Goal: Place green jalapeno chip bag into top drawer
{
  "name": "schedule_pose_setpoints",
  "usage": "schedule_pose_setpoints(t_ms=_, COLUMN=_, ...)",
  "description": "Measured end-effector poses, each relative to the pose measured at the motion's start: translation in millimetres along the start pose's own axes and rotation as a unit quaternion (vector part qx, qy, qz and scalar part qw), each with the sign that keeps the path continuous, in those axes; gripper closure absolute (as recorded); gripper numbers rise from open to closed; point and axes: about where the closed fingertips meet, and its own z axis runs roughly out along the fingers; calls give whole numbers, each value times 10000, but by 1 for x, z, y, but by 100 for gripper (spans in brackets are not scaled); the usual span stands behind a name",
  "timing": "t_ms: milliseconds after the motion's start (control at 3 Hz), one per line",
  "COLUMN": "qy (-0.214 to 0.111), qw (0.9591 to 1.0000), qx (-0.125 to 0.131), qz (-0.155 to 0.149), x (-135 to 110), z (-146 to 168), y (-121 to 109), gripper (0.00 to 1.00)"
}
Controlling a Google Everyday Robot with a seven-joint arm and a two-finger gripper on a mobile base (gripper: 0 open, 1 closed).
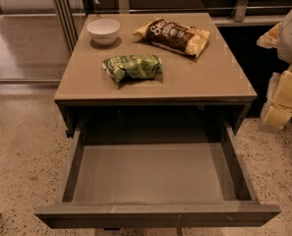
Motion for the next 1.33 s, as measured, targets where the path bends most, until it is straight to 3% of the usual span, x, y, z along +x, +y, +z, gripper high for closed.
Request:
schedule_pose_setpoints(t_ms=667, qy=-299, qw=9995, qx=112, qz=12, x=-13, z=13, y=-16, gripper=0)
schedule_pose_setpoints(t_ms=1000, qy=-801, qw=9967, qx=121, qz=-1, x=-34, z=42, y=-37, gripper=0)
schedule_pose_setpoints(t_ms=1333, qy=-799, qw=9967, qx=121, qz=-2, x=-34, z=42, y=-37, gripper=0)
